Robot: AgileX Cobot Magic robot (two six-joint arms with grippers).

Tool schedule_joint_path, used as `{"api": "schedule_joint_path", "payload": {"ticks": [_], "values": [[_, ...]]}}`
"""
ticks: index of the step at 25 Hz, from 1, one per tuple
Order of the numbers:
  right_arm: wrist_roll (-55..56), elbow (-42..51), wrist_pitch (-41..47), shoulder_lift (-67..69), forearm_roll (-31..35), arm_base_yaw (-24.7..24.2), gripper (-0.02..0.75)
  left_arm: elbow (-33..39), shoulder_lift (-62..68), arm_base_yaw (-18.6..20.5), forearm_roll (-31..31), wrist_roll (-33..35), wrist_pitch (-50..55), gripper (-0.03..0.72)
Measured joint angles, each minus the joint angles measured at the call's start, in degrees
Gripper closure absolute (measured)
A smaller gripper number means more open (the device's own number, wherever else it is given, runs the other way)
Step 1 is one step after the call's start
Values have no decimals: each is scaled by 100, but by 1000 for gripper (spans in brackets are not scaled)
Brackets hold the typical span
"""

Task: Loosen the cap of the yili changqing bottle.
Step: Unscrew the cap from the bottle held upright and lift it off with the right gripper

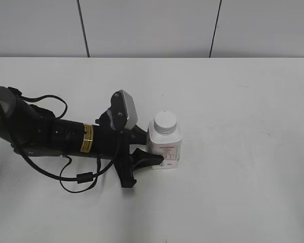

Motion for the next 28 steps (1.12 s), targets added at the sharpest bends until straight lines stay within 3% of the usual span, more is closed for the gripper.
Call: {"api": "schedule_joint_path", "payload": {"ticks": [13, 20, 28], "values": [[-102, -1504, 137, 3238, 0, 0, 146, -17, 98, 0, -75, 0, -110, 351], [-115, -2297, 596, 4912, 0, 0, 229, -22, 98, 0, -75, -6, -110, 352], [-80, -3103, 703, 6319, 170, 0, 244, -22, 98, 0, -79, -6, -110, 353]]}}
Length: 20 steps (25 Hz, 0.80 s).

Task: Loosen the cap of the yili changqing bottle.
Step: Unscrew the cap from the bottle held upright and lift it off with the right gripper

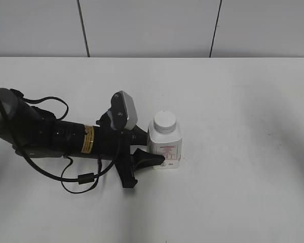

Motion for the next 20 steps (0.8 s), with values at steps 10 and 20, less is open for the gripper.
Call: {"api": "schedule_joint_path", "payload": {"ticks": [10, 20], "values": [[353, -922, 13, 1449, 42, 0, 245, 0, 0, 0, 0, 0, -5, 353], [388, -1710, 26, 2240, 105, 58, 245, 0, 0, 0, 5, 0, -5, 353]]}}
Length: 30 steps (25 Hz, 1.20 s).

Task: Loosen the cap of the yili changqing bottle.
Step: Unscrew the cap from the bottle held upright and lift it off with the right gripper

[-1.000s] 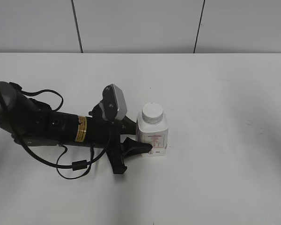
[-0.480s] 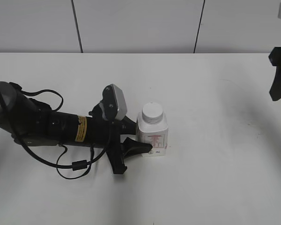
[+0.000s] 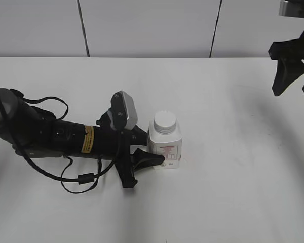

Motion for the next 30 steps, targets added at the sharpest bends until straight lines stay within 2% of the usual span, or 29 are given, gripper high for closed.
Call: {"api": "schedule_joint_path", "payload": {"ticks": [3, 12, 18, 25, 30], "values": [[97, -116, 8, 75, 0, 246, 245, 0, 0, 0, 0, 0, -5, 354], [283, -716, 14, 545, 260, 1550, 245, 0, 0, 0, 0, 0, -5, 354], [287, -957, 14, 743, 308, 2236, 245, 0, 0, 0, 0, 0, 0, 354], [287, -1524, 18, 1177, 308, 2686, 245, -6, 0, 0, 11, 0, 6, 354], [287, -1605, 18, 1393, 333, 2732, 245, -6, 0, 0, 11, 0, 6, 354]]}}
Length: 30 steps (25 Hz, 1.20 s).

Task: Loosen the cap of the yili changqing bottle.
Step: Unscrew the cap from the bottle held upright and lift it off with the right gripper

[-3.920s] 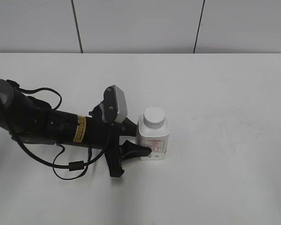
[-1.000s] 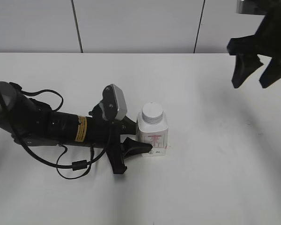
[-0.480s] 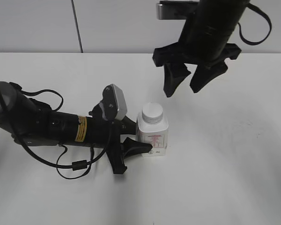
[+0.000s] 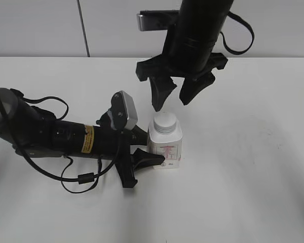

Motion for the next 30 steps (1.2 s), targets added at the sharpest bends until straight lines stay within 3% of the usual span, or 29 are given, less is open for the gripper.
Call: {"api": "schedule_joint_path", "payload": {"ticks": [24, 30], "values": [[-5, 0, 0, 553, 132, 0, 246, -7, 0, 0, 6, 0, 27, 354], [-5, -7, 0, 553, 166, 4, 343, -7, 0, 0, 6, 0, 27, 354]]}}
